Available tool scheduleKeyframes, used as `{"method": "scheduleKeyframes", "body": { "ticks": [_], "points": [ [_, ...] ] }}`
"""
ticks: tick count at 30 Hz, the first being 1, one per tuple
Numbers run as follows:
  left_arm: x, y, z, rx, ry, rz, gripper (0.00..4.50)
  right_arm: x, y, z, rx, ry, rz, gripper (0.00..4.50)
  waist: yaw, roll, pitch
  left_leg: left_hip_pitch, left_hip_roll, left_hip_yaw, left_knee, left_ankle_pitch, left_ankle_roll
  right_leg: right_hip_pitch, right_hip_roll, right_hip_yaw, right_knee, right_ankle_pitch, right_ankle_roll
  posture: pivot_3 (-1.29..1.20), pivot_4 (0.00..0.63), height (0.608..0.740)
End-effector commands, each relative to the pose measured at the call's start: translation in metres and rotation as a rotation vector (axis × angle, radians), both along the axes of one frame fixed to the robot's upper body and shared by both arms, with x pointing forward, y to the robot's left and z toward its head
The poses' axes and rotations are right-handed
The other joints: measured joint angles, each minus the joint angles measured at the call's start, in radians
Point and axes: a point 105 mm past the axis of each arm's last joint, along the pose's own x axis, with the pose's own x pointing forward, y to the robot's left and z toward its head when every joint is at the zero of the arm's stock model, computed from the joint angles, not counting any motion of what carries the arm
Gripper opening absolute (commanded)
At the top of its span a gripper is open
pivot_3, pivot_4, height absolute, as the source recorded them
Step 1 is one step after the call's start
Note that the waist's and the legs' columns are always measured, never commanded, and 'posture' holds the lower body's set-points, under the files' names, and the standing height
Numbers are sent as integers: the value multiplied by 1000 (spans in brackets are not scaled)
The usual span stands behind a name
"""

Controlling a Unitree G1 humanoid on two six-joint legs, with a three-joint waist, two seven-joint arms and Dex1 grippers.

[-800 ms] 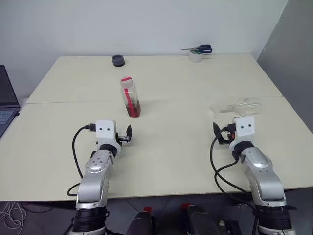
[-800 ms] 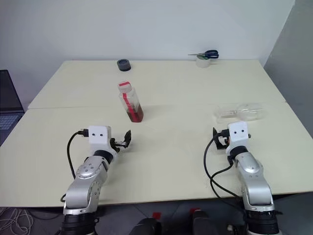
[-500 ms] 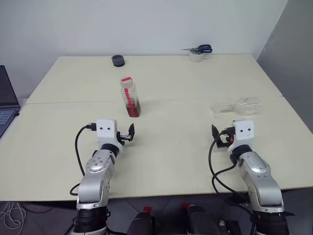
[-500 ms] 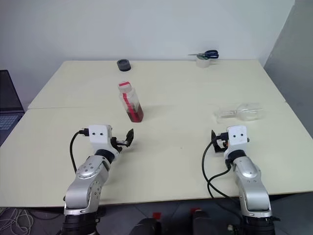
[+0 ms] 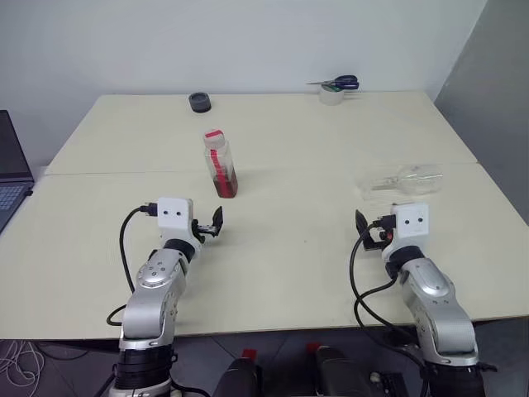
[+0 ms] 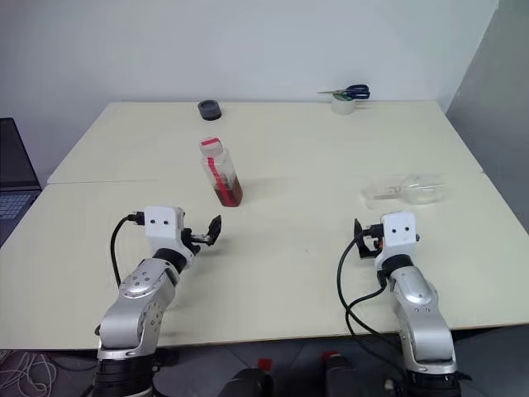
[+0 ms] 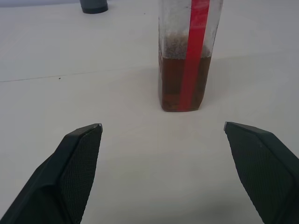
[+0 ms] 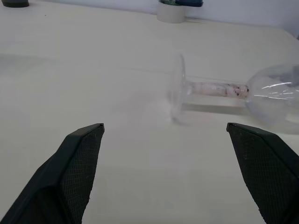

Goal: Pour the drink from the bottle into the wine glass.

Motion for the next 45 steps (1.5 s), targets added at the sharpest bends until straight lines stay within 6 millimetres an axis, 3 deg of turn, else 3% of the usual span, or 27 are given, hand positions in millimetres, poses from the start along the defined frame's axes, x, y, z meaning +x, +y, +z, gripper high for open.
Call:
{"method": "scheduleKeyframes", "body": {
  "ticks": [1,6,9,12,15,20,30,45],
  "points": [
    [1,-6,16,-2,-60,-11,4468,-2,-1,15,-8,-62,-11,4500,0,0,0,0,0,0,0,0,0,0,0,0,0,0,0,0,150,740],
    [5,-15,17,-23,-62,-23,4468,-2,-4,20,-10,-78,-29,4500,0,0,0,0,0,0,0,0,0,0,0,0,0,0,0,0,150,740],
    [8,-17,20,-24,-66,-30,4468,0,4,45,42,-155,62,4500,-2,0,0,0,0,0,0,0,0,0,0,0,0,0,0,0,150,740],
    [12,-15,24,-17,-78,-20,4468,-1,36,77,159,-224,361,4500,-4,0,0,0,0,0,0,0,0,0,0,0,0,0,0,0,150,740],
    [17,-16,29,-15,-91,-22,4468,-12,68,106,160,-202,753,4500,-4,0,0,1,0,0,0,0,0,1,2,-1,0,0,0,0,150,740],
    [23,-15,34,-13,-104,-27,4468,-21,79,131,110,-137,1029,4500,-1,0,0,0,-1,0,0,0,1,1,1,-2,-1,0,0,0,150,740],
    [34,-15,49,-25,-151,-15,4468,-21,91,131,123,-124,1072,4500,2,0,0,-1,0,-1,1,0,1,0,-1,-2,-1,0,0,0,150,740],
    [76,-26,75,-17,-231,-85,4468,-22,88,125,119,-123,1033,4500,3,-1,0,-2,-1,-1,1,0,0,-1,-1,-2,-1,0,0,0,150,740]
  ]
}}
